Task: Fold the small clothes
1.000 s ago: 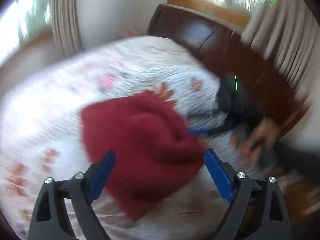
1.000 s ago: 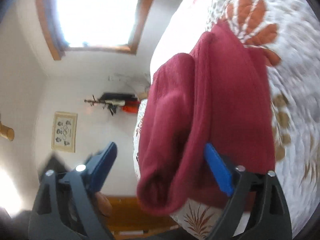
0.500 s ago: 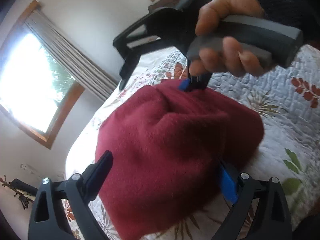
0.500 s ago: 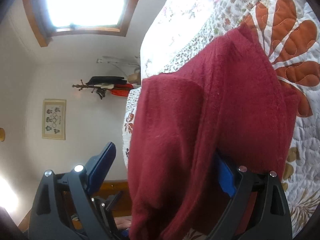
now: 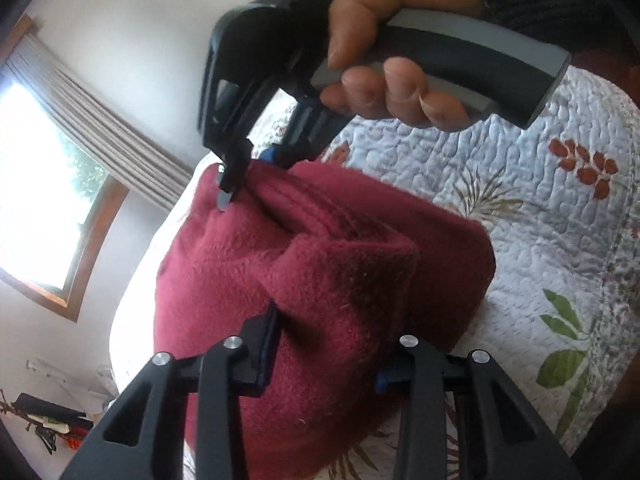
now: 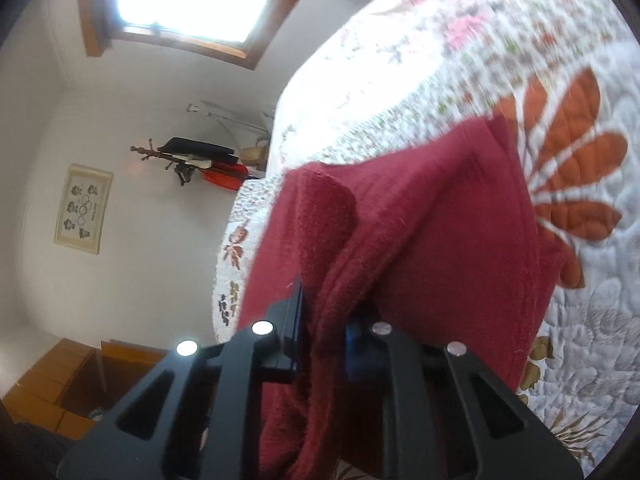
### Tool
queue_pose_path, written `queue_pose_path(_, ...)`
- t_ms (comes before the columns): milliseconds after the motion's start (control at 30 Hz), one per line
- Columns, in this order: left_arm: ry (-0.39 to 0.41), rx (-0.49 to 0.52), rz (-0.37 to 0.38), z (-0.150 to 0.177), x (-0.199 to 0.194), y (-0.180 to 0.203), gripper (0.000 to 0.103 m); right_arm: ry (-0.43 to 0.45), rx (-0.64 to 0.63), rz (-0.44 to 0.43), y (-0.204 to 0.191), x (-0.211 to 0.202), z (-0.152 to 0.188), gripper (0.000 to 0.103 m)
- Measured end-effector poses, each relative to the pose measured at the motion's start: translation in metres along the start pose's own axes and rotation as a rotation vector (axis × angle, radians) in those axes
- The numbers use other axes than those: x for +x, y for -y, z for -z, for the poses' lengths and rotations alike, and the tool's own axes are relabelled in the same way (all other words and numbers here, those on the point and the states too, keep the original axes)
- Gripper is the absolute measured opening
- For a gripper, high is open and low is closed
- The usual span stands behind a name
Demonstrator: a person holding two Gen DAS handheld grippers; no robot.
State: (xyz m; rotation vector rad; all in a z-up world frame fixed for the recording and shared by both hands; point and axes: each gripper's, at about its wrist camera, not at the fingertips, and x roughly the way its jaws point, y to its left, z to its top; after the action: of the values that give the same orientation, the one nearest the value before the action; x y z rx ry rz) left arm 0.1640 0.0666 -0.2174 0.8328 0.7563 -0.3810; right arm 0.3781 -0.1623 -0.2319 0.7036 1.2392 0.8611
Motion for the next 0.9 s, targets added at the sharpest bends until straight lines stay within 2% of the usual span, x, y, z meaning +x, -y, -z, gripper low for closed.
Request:
queue_pose_path(133,0.066,0.010,0.006,-0.021,-0.019,-0.004,0.037,0.033,-0.056,-0.009,-0.021,-0.024,-0.012,0.014)
queue_pose_path(267,0.093,0.049,0.036,-0.037,-0.018,0.004,0.037,0.049,-0.038,0.015,-0.009,-0.037,-0.018,0.014)
queue_pose_path(567,0.007,0.120,0.123,-0.023,0.029,0.051,0.037,0.025,0.107,0.041,0.064,-0.017,0.001,0.014)
queue_pose_path(600,-0.001,0.126,0.128,-0.020,0.031,0.052,0.037,0.022,0.130,0.035,0.071,-0.014,0.001,0.016)
queue_pose_path(667,-0.014,0.135,0.149,-0.015,0.036,0.056,0.037,0.037,0.173,0.057,0.084,-0.013,0.004,0.029)
queue_pose_path(700,-0.013,0.139,0.152,-0.014,0.036,0.057,0.037,0.049,0.175,0.063,0.086,-0.016,0.006,0.030)
queue_pose_path(733,-0.006,0.139,0.154,-0.012,0.034,0.056,0.042,0.072,0.160,0.085,0.081,-0.025,0.010,0.030)
queue_pose_path(767,-0.003,0.117,0.170,-0.012,0.030,0.051,0.055,0.091,0.142,0.095,0.075,-0.032,0.013,0.030)
queue_pose_path(800,-0.002,0.085,0.195,-0.012,0.025,0.043,0.060,0.128,0.103,0.082,0.062,-0.048,0.023,0.030)
queue_pose_path(867,-0.001,-0.033,0.269,-0.011,0.012,0.019,0.085,0.140,0.032,0.078,0.039,-0.066,0.047,0.030)
queue_pose_path(900,0.004,-0.093,0.304,-0.010,0.004,0.005,0.088,0.130,0.021,0.073,0.035,-0.067,0.057,0.030)
